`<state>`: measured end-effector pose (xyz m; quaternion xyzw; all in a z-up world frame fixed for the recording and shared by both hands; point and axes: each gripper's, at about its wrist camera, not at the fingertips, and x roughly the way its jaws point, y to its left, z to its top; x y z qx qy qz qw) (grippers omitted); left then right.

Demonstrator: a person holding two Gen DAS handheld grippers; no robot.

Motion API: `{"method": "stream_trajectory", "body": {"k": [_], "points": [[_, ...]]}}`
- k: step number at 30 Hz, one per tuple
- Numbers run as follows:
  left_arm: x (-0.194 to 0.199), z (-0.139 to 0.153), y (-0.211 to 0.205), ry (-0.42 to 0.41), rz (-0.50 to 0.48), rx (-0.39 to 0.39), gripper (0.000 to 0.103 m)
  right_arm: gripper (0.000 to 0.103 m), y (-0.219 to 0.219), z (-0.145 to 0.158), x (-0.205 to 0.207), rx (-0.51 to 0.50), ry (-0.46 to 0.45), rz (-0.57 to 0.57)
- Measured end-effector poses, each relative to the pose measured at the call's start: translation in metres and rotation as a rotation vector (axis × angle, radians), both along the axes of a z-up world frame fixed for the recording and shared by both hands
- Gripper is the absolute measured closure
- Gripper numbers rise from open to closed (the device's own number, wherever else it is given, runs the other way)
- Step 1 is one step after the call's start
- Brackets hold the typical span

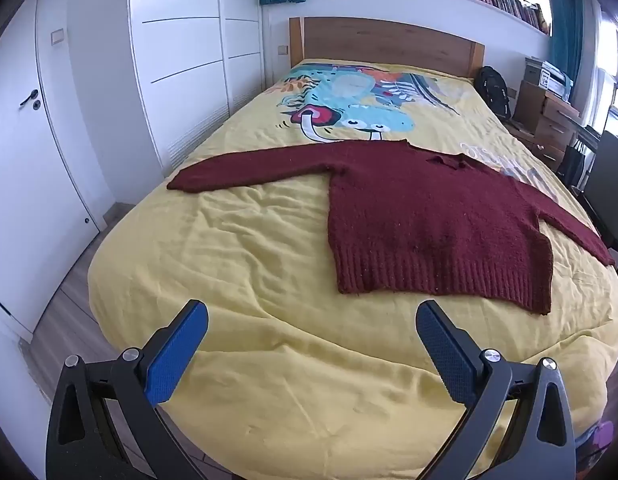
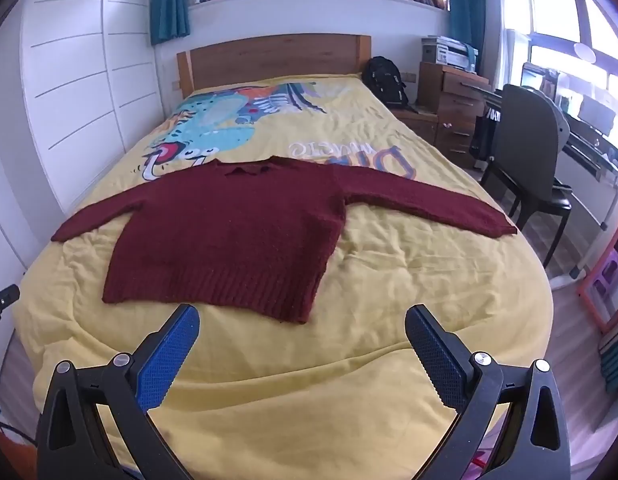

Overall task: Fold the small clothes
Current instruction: 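Move the left tool toward the sweater sleeve nearest it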

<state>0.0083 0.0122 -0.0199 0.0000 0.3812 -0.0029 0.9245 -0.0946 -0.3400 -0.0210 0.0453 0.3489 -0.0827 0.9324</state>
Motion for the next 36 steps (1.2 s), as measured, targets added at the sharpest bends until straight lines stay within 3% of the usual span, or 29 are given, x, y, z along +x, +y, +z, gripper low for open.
{"method": "stream_trajectory", "body": {"k": [14,25,36], "points": [[0.024,-0.025,-0.008,0.091,-0.066,-0.037,0.001,0.0,-0.002,-0.017,0.016,-0.003,0.058,-0.025],[0.038,-0.022,-0.02,0.099,-0.106,-0.014,0.001,0.0,-0.009,-0.029,0.026,0.018,0.083,-0.048],[0.053,-0.028,-0.026,0.149,-0.116,-0.057,0.001,0.0,-0.015,-0.04,0.035,0.027,0.105,-0.06]]}}
